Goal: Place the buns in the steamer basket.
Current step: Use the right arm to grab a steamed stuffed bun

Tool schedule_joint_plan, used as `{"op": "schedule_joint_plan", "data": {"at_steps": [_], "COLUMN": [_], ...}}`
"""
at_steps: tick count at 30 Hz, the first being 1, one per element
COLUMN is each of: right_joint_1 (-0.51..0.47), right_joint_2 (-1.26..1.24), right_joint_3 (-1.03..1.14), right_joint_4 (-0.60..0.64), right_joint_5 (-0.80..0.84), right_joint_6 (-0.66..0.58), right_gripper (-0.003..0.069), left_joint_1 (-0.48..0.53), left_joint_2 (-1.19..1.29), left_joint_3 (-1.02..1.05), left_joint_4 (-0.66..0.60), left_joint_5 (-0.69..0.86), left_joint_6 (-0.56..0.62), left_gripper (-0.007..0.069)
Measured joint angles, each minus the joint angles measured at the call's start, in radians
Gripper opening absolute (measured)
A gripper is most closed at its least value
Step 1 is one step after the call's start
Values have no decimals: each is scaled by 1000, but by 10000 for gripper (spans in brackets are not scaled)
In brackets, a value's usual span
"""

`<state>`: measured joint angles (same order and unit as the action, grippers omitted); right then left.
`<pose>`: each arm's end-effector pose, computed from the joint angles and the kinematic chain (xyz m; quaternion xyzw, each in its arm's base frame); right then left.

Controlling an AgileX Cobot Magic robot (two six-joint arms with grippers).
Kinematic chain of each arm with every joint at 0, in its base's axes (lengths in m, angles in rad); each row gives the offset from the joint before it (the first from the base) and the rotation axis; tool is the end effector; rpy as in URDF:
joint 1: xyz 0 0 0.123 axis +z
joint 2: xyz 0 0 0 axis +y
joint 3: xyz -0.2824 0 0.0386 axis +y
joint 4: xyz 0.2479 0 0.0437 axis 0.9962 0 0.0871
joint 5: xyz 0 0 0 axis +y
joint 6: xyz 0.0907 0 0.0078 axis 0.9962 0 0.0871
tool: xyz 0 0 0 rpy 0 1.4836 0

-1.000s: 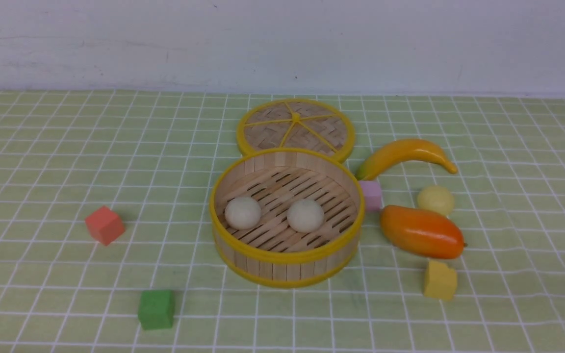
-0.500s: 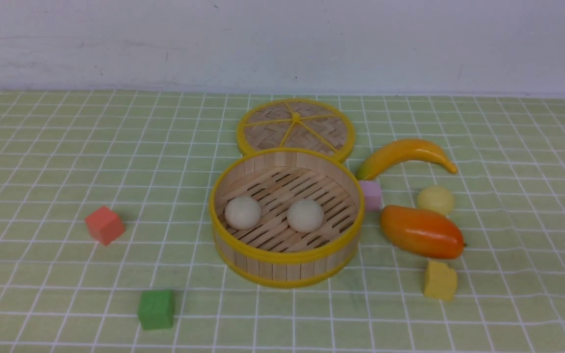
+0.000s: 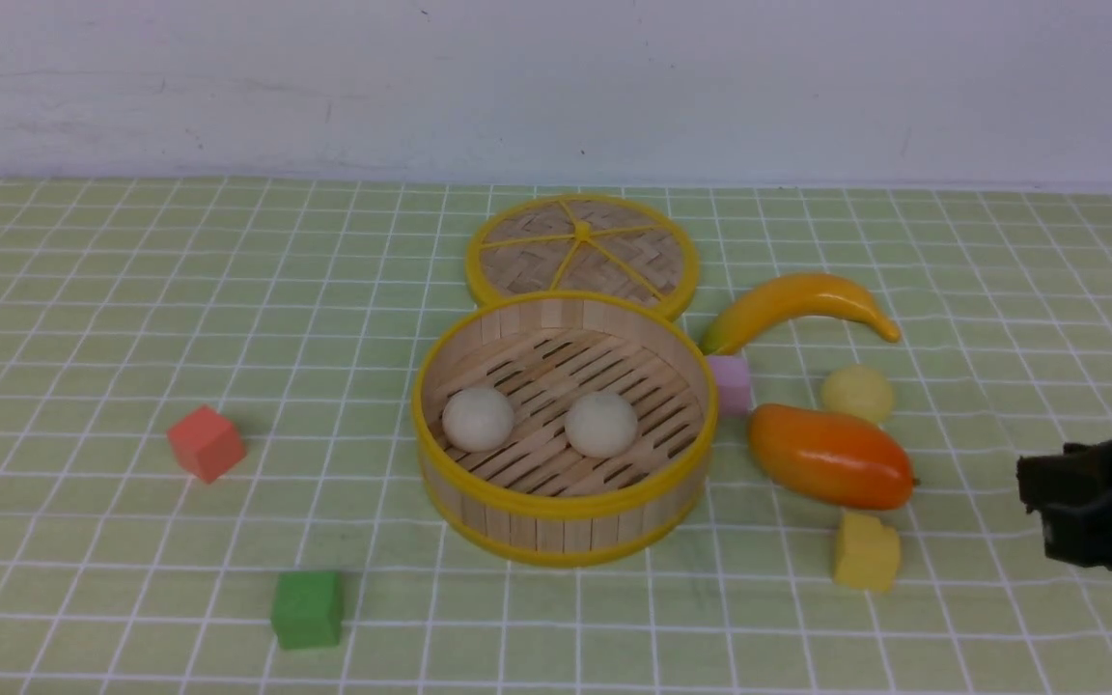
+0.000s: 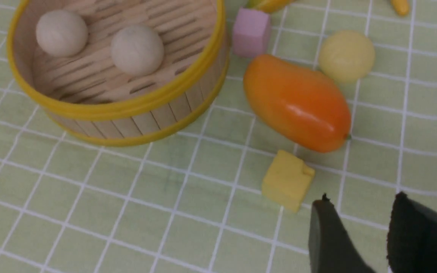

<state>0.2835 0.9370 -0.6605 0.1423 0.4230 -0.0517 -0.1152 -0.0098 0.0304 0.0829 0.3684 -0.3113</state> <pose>0.1797 0.0579 0.2957 -0.1042 0.8800 0.1086 0.4504 0.0528 -0.0034 0.1703 -0.0566 0.8030 -0.0912 0.5862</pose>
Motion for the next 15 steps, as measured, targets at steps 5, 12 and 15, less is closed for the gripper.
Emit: {"op": "schedule_joint_plan", "data": {"at_steps": [5,12,15], "right_joint_1": [6,6,6], "right_joint_2": [8,45,63], "right_joint_3": [0,0,0], "right_joint_4": [13,17,18], "right_joint_5": [-60,22,96], "right_joint_6": [-15,-21,-39], "right_gripper": [239,239,239], "left_joint_1": [0,0,0], "left_joint_2": [0,0,0], "left_joint_3": [0,0,0], "left_joint_4": [0,0,0], "left_joint_5": [0,0,0], "left_joint_6": [0,0,0], "left_gripper": [102,102,102]}}
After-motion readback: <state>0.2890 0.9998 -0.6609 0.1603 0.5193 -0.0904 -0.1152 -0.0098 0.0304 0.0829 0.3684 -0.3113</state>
